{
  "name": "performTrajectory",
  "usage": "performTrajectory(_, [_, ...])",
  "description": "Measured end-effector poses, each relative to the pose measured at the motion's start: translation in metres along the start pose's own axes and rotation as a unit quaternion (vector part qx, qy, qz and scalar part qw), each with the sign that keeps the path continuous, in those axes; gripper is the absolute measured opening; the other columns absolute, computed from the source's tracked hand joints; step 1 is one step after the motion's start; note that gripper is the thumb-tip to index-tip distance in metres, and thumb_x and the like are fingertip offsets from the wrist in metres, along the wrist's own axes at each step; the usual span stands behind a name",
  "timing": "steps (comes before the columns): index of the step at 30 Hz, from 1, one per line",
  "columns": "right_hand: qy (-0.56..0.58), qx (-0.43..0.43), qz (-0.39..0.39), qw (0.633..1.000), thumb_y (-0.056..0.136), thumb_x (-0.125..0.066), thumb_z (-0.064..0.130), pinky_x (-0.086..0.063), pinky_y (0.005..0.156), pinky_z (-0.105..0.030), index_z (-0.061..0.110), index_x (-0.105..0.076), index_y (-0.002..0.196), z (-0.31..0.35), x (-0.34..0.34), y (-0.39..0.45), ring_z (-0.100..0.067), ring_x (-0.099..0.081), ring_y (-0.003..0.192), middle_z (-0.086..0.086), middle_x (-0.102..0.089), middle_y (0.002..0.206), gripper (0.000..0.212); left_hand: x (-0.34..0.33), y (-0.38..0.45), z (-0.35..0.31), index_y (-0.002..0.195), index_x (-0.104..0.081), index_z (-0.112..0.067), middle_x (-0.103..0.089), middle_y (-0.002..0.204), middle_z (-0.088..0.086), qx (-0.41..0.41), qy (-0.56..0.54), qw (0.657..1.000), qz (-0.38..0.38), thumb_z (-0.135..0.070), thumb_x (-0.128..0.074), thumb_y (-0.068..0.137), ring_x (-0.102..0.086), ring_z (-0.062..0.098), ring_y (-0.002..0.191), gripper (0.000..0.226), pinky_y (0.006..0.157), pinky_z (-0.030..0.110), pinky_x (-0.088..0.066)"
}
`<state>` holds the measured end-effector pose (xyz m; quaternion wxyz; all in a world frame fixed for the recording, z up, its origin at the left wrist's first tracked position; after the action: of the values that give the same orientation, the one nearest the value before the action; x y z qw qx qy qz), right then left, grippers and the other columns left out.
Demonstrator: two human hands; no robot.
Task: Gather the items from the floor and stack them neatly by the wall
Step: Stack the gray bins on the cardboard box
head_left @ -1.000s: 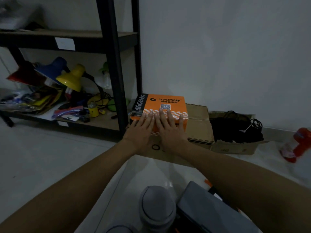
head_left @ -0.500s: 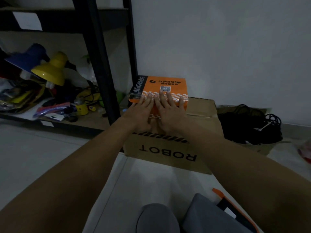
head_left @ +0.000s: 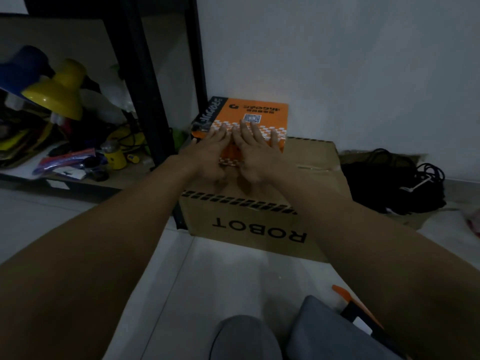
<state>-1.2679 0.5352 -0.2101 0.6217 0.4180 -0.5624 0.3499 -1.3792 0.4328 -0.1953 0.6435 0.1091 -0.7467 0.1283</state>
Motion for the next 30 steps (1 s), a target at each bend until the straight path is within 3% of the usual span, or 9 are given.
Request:
performTrajectory(5, [0.042, 0.012, 0.009, 0.999, 0.098, -0.052, 0.040, 0.003, 0.122, -0.058, 0.022, 0.003, 0.161, 0.002, 0.013, -0.018, -0.028, 0.015, 0.153, -0.005, 0.014, 0.168, 0.085, 0.014, -0.028, -0.006, 0.156, -0.016, -0.038, -0.007, 0.166, -0.004, -0.024, -0.128, 0.991, -0.036, -0.059, -0.067, 0.079, -0.014, 0.018, 0.151, 0.095, 0.121, 0.045, -0.024])
performTrajectory(8, [0.035, 0.058, 0.009, 0.998, 0.100, -0.052, 0.034, -0.005, 0.123, -0.055, 0.024, -0.006, 0.161, 0.010, 0.012, -0.042, -0.029, 0.008, 0.154, -0.006, 0.007, 0.168, 0.077, 0.021, -0.074, -0.013, 0.153, -0.031, -0.020, -0.025, 0.157, -0.006, -0.024, -0.133, 0.989, -0.061, -0.022, -0.064, 0.095, -0.032, 0.015, 0.141, 0.067, 0.106, 0.014, -0.028])
performTrajectory(10, [0.057, 0.095, 0.034, 0.993, 0.103, -0.048, 0.038, -0.007, 0.122, -0.051, 0.024, -0.014, 0.160, 0.020, 0.015, -0.060, -0.030, 0.004, 0.154, -0.007, 0.001, 0.169, 0.068, 0.018, -0.105, -0.014, 0.151, -0.034, -0.015, -0.031, 0.149, -0.008, -0.012, -0.104, 0.994, -0.031, -0.012, -0.061, 0.096, -0.033, 0.012, 0.138, 0.061, 0.089, -0.003, -0.022])
performTrajectory(12, [0.067, 0.121, 0.054, 0.989, 0.104, -0.047, 0.039, -0.011, 0.123, -0.043, 0.022, -0.017, 0.160, 0.030, 0.019, -0.078, -0.030, -0.003, 0.154, -0.010, -0.005, 0.168, 0.065, 0.011, -0.133, -0.018, 0.149, -0.038, -0.018, -0.039, 0.140, -0.009, -0.019, -0.094, 0.995, -0.021, -0.010, -0.061, 0.095, -0.040, 0.013, 0.132, 0.059, 0.080, 0.003, -0.026])
performTrajectory(15, [0.058, 0.169, 0.101, 0.979, 0.101, -0.054, 0.026, -0.019, 0.121, -0.035, 0.015, -0.021, 0.159, 0.046, 0.019, -0.103, -0.030, -0.019, 0.151, -0.014, -0.014, 0.166, 0.067, -0.001, -0.167, -0.028, 0.146, -0.042, -0.024, -0.041, 0.141, -0.012, -0.045, -0.111, 0.993, 0.023, -0.010, -0.065, 0.091, -0.044, 0.008, 0.124, 0.061, 0.082, 0.006, -0.032])
performTrajectory(17, [0.076, 0.160, 0.153, 0.972, 0.100, -0.057, 0.028, -0.023, 0.120, -0.034, 0.014, -0.025, 0.158, 0.053, 0.013, -0.120, -0.029, -0.026, 0.148, -0.012, -0.021, 0.164, 0.067, -0.007, -0.184, -0.044, 0.150, -0.037, -0.026, -0.040, 0.144, -0.014, -0.058, -0.104, 0.991, 0.057, -0.020, -0.068, 0.091, -0.041, 0.005, 0.125, 0.066, 0.088, 0.007, -0.033])
performTrajectory(21, [0.070, 0.167, 0.235, 0.955, 0.097, -0.055, 0.041, -0.041, 0.109, -0.044, 0.017, -0.034, 0.154, 0.062, 0.006, -0.159, -0.029, -0.048, 0.132, -0.011, -0.044, 0.151, 0.065, -0.021, -0.211, -0.074, 0.143, -0.044, -0.033, -0.051, 0.139, -0.012, -0.058, -0.132, 0.984, 0.108, -0.053, -0.071, 0.083, -0.052, 0.010, 0.122, 0.069, 0.101, 0.030, -0.046])
performTrajectory(26, [0.091, 0.166, 0.343, 0.920, 0.097, -0.051, 0.054, -0.025, 0.116, -0.029, 0.024, -0.019, 0.160, 0.064, -0.012, -0.216, -0.021, -0.031, 0.146, 0.000, -0.027, 0.163, 0.076, -0.049, -0.246, -0.107, 0.144, -0.038, -0.040, -0.051, 0.140, -0.012, -0.075, -0.071, 0.977, 0.189, -0.068, -0.074, 0.071, -0.051, 0.010, 0.121, 0.087, 0.098, 0.029, -0.045])
performTrajectory(30, [0.117, 0.142, 0.361, 0.914, 0.066, -0.075, 0.075, -0.030, 0.115, -0.029, 0.029, -0.019, 0.158, 0.068, -0.024, -0.245, -0.012, -0.036, 0.138, 0.006, -0.032, 0.158, 0.117, -0.068, -0.259, -0.117, 0.154, -0.019, -0.031, -0.039, 0.153, -0.008, -0.044, -0.031, 0.971, 0.235, -0.074, -0.077, 0.061, -0.044, 0.015, 0.132, 0.118, 0.102, 0.024, -0.036])
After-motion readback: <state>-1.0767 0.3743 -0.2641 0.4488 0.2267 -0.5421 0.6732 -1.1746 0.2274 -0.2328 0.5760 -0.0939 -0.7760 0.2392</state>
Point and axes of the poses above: each hand's wrist, its own y-axis towards the middle knuckle, its own x-axis out of the back of the hand, z = x × y, the point moved 3 cm from there along y, towards the middle knuckle
